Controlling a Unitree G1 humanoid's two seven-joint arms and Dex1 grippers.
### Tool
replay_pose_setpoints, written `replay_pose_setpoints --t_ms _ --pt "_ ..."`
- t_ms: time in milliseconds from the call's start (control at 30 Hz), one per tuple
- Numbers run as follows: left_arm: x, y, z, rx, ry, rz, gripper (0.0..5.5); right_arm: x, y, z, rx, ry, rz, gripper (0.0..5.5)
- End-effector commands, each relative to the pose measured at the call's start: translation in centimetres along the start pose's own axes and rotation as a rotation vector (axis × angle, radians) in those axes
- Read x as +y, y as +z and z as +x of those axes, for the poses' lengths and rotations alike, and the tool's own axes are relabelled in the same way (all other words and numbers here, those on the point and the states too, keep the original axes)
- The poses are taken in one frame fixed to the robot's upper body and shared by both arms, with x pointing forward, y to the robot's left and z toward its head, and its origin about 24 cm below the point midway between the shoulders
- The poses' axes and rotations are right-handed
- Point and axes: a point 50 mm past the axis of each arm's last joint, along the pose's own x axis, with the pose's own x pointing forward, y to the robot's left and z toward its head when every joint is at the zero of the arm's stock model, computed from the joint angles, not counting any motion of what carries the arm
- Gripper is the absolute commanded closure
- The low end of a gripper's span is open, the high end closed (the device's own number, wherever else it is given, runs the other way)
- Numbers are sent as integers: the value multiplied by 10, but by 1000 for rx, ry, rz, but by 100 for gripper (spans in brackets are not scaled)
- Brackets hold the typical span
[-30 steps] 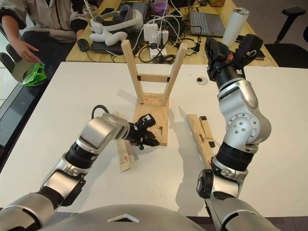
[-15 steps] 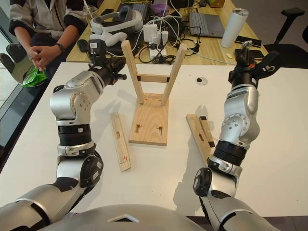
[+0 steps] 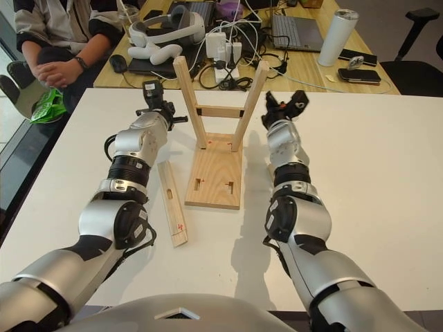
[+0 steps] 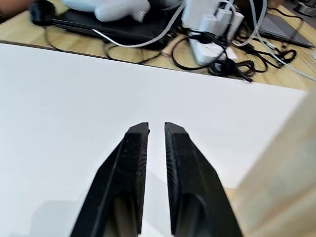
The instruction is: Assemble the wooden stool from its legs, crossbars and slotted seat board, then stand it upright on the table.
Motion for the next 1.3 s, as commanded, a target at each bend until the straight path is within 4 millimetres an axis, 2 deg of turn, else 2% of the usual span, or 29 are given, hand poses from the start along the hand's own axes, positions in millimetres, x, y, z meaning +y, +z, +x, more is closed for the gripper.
replay_pose_setpoints --t_ms 33,133,300,367,467,633,733,900,1033,1133,1200,1300 --pt "-62 -19 -17 147 -373 53 488 18 -12 1 115 129 20 546" --pt "-62 -25 -26 173 -412 63 488 6 -5 -1 85 56 -14 546" --pt "-25 -25 -30 148 -287 111 488 -17 20 -8 -35 -90 -114 546" --pt "-4 -15 -31 90 -195 107 488 -28 29 -15 -66 -135 -180 546" --pt "14 1 -32 14 -112 90 488 -34 27 -22 -60 -143 -231 546" --pt "18 13 -29 -33 -74 75 488 -34 19 -34 -41 -150 -356 546" --pt "23 15 -38 -43 -74 76 488 -33 34 -58 -23 -133 -518 517" --pt "37 5 -61 -33 -50 66 488 -28 56 -109 120 -71 -705 441" --pt "40 5 -72 -34 -40 58 488 -13 43 -135 306 77 -781 385" --pt "32 7 -81 -45 -76 57 488 -6 17 -157 519 245 -770 339" --pt "23 3 -87 -37 -120 74 488 -9 4 -169 616 267 -766 309" --pt "19 -1 -91 -23 -138 87 488 -18 -4 -178 696 232 -778 309"
